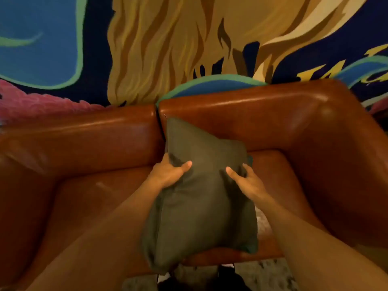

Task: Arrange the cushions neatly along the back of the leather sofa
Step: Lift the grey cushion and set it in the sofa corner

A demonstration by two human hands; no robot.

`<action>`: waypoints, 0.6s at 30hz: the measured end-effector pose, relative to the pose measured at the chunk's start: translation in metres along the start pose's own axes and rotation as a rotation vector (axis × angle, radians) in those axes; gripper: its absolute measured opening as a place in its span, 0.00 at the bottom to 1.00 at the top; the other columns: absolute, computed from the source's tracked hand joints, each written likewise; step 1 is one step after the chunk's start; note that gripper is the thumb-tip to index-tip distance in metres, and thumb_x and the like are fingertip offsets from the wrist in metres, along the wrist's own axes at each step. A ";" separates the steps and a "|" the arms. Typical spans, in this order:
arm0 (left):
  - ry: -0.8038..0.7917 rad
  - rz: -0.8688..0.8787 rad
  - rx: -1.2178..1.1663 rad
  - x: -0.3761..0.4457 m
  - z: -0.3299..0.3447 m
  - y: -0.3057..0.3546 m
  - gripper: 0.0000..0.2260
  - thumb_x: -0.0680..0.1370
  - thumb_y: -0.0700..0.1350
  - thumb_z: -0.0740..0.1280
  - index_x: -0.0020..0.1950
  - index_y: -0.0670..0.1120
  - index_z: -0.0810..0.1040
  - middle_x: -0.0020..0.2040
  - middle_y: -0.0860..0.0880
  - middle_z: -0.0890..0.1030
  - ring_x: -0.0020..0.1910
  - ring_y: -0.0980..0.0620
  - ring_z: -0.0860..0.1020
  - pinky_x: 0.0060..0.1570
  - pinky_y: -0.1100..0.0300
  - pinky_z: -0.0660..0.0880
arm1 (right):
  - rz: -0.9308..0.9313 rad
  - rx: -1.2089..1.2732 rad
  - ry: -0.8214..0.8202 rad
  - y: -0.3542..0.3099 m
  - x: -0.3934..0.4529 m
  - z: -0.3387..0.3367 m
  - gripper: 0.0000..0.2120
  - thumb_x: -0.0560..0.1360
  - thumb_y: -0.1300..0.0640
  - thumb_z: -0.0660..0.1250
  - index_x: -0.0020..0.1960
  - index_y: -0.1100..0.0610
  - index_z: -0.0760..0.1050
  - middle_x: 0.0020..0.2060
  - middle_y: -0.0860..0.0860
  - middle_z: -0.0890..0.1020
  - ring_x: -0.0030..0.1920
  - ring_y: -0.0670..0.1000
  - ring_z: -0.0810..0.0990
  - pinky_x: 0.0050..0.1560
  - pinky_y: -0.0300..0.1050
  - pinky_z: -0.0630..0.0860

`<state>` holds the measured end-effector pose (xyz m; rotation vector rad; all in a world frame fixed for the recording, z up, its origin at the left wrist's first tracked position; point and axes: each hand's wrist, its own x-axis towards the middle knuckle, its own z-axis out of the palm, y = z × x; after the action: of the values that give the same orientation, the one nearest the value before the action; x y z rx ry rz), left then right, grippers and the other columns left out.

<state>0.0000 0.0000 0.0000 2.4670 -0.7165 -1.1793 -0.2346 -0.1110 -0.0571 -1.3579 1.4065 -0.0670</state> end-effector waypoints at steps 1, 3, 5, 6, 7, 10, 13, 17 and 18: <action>-0.025 -0.025 -0.019 0.003 0.007 -0.002 0.57 0.62 0.78 0.68 0.84 0.58 0.50 0.81 0.47 0.68 0.78 0.41 0.69 0.77 0.47 0.67 | 0.030 0.037 -0.004 0.006 0.004 -0.002 0.53 0.65 0.25 0.68 0.81 0.49 0.56 0.78 0.50 0.67 0.76 0.57 0.67 0.74 0.54 0.66; -0.073 -0.102 -0.060 0.005 0.019 -0.002 0.64 0.60 0.76 0.72 0.83 0.58 0.37 0.83 0.45 0.64 0.79 0.40 0.67 0.78 0.45 0.66 | 0.088 0.135 -0.046 0.022 0.015 -0.004 0.60 0.58 0.23 0.71 0.81 0.51 0.56 0.77 0.49 0.69 0.74 0.57 0.71 0.73 0.57 0.69; -0.072 -0.150 -0.081 0.008 0.029 -0.001 0.71 0.53 0.76 0.74 0.81 0.59 0.31 0.84 0.44 0.58 0.81 0.40 0.65 0.79 0.42 0.65 | 0.139 0.223 -0.089 0.039 0.026 -0.003 0.61 0.59 0.26 0.75 0.81 0.51 0.54 0.76 0.50 0.69 0.73 0.57 0.71 0.72 0.57 0.70; -0.059 -0.167 -0.084 0.009 0.033 0.000 0.73 0.50 0.76 0.74 0.81 0.60 0.30 0.85 0.43 0.57 0.81 0.40 0.63 0.79 0.42 0.64 | 0.165 0.242 -0.097 0.045 0.031 -0.001 0.59 0.60 0.29 0.76 0.81 0.51 0.54 0.75 0.51 0.70 0.72 0.58 0.72 0.72 0.57 0.70; -0.040 -0.170 -0.092 0.011 0.035 -0.001 0.74 0.48 0.76 0.74 0.80 0.60 0.29 0.85 0.43 0.56 0.82 0.40 0.62 0.79 0.41 0.63 | 0.167 0.259 -0.098 0.049 0.036 -0.001 0.57 0.61 0.31 0.77 0.80 0.51 0.55 0.75 0.51 0.71 0.72 0.58 0.72 0.71 0.57 0.71; -0.008 -0.175 -0.080 0.012 0.039 -0.003 0.71 0.56 0.71 0.79 0.81 0.60 0.30 0.84 0.40 0.58 0.82 0.38 0.62 0.79 0.41 0.63 | 0.202 0.296 -0.105 0.055 0.050 -0.002 0.53 0.62 0.32 0.77 0.78 0.51 0.61 0.70 0.49 0.74 0.69 0.58 0.74 0.66 0.55 0.73; 0.032 -0.169 -0.106 0.012 0.043 -0.007 0.66 0.63 0.64 0.81 0.82 0.60 0.32 0.83 0.41 0.62 0.80 0.38 0.65 0.79 0.43 0.64 | 0.272 0.348 -0.178 0.057 0.056 -0.009 0.42 0.70 0.35 0.73 0.77 0.49 0.62 0.68 0.50 0.74 0.67 0.56 0.73 0.57 0.53 0.68; 0.089 -0.144 -0.196 0.012 0.048 -0.010 0.64 0.65 0.59 0.83 0.84 0.58 0.37 0.81 0.44 0.67 0.79 0.40 0.68 0.78 0.45 0.66 | 0.320 0.402 -0.252 0.059 0.063 -0.017 0.50 0.64 0.29 0.73 0.79 0.46 0.59 0.72 0.49 0.73 0.69 0.55 0.73 0.59 0.54 0.71; 0.102 -0.135 -0.225 0.011 0.048 -0.009 0.63 0.65 0.58 0.83 0.84 0.58 0.39 0.81 0.44 0.67 0.79 0.41 0.68 0.77 0.44 0.67 | 0.320 0.410 -0.269 0.058 0.064 -0.018 0.54 0.61 0.28 0.74 0.79 0.46 0.59 0.72 0.49 0.74 0.67 0.55 0.75 0.56 0.52 0.74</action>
<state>-0.0293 -0.0022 -0.0409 2.3945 -0.3718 -1.1041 -0.2665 -0.1483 -0.1301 -0.7652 1.2793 0.0368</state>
